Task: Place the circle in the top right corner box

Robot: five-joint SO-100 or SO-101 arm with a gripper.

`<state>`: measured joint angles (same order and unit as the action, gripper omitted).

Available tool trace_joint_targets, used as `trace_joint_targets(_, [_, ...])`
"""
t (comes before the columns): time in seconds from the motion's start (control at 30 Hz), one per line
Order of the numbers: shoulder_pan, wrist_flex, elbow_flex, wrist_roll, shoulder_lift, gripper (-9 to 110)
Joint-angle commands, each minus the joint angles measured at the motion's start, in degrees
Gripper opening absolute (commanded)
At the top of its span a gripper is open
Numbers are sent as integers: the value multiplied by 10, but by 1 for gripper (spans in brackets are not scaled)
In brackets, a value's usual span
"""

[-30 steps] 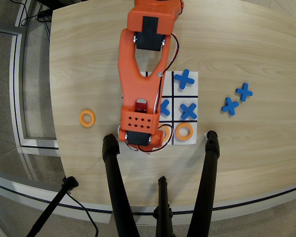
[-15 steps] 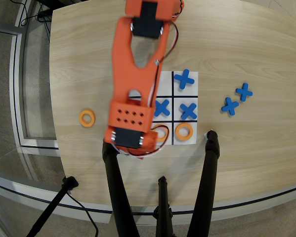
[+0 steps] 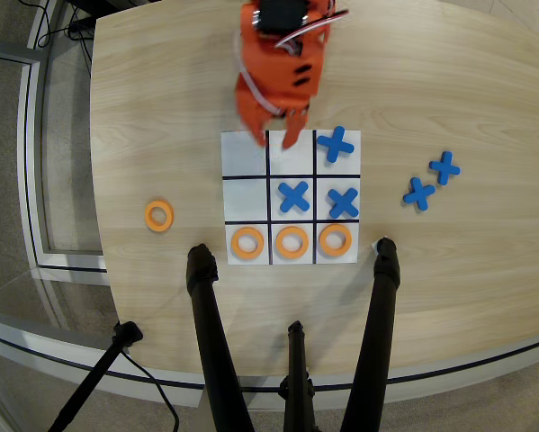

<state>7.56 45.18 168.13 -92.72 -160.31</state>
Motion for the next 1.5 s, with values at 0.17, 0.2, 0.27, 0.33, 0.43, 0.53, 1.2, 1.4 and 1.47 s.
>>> trace_joint_targets(0.17, [-36, 162, 128, -4, -244, 9])
trace_joint_targets(0.2, [-41, 186, 134, -2, -260, 9])
trace_joint_targets(0.27, [-52, 231, 148, 4, -297, 9])
trace_joint_targets(0.33, [-61, 276, 153, 6, -320, 7])
trace_joint_targets(0.43, [-78, 297, 154, 32, -320, 0])
trace_joint_targets(0.53, [-67, 299, 154, 40, -320, 0])
trace_joint_targets(1.2, [718, 294, 154, 40, -343, 0])
trace_joint_targets(1.4, [802, 294, 154, 40, -342, 0])
trace_joint_targets(1.47, [818, 294, 154, 40, -342, 0])
